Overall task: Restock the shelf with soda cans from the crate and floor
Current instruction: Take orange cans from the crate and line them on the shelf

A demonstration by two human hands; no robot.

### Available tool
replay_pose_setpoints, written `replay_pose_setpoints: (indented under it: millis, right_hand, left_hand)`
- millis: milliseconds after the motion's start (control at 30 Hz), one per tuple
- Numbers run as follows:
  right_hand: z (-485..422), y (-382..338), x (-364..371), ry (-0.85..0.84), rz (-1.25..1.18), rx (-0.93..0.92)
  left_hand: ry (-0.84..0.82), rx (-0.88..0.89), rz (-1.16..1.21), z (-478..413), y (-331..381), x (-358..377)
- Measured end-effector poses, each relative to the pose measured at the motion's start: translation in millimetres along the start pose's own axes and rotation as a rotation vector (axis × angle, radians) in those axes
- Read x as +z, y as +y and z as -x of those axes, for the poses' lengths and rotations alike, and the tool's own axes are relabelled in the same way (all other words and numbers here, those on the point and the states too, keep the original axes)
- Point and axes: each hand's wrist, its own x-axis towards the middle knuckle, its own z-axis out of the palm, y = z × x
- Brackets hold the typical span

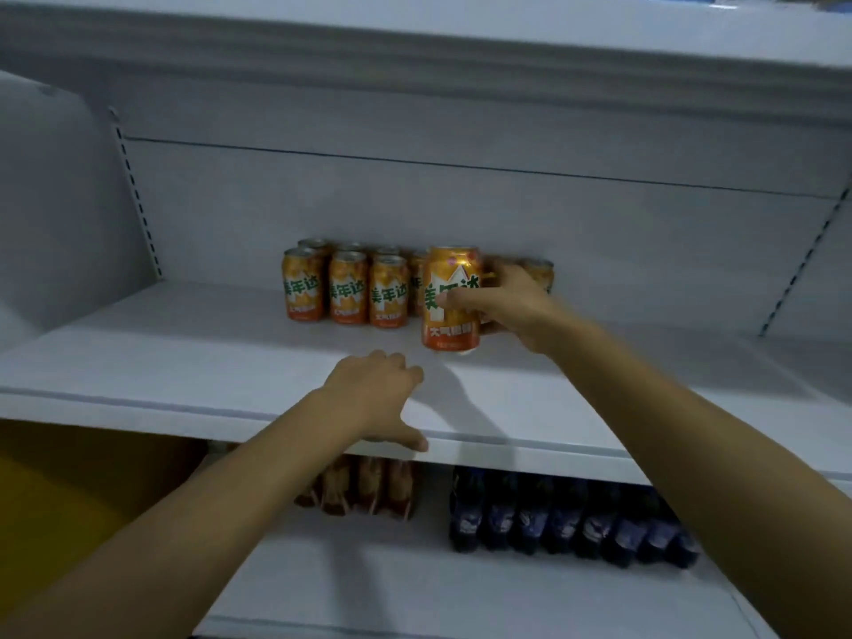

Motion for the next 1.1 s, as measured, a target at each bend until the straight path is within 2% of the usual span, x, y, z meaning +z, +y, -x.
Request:
replay_pose_setpoints:
  millis: [100,233,367,600,700,867,1100]
  right_hand:
    - [-29.5,14.5,7.6,-0.008,0.000,0.012]
    - [-63.0,36.3,16.5,0.037,0.046,0.055]
    - [-90.3,51.1,18.5,0.109,0.065,0.059]
    - [-127.7,73.9,33.6,0.042,-0.044,0.058]
    - [-127.0,78.9,38.3,0.077,-0.053,0.005]
    - [-122.0,96.4,46.7,0.230,0.151,-0.058]
    - [-137.3,92.8,47.2,0.238,0.284,-0.035]
  left_hand:
    - [-0.083,0.005,-0.118,-13.2,-1.2,-4.0]
    - [-0.114,-0.005,-0.067,-25.0,-4.9,-6.9]
    - [-0.075,-0.044,0.001,-29.4,-9.1,-6.7]
    - [-0.020,-0.044,0.158,-37.6,-17.2,-0.6]
    - [0.045,-0.066,0.187,-43.1,-23.7,1.9]
    - [0.057,-0.100,0.149,-52.5,-26.0,6.7]
    - [0.006,-0.136,0.107,-65.3,-20.4,2.9]
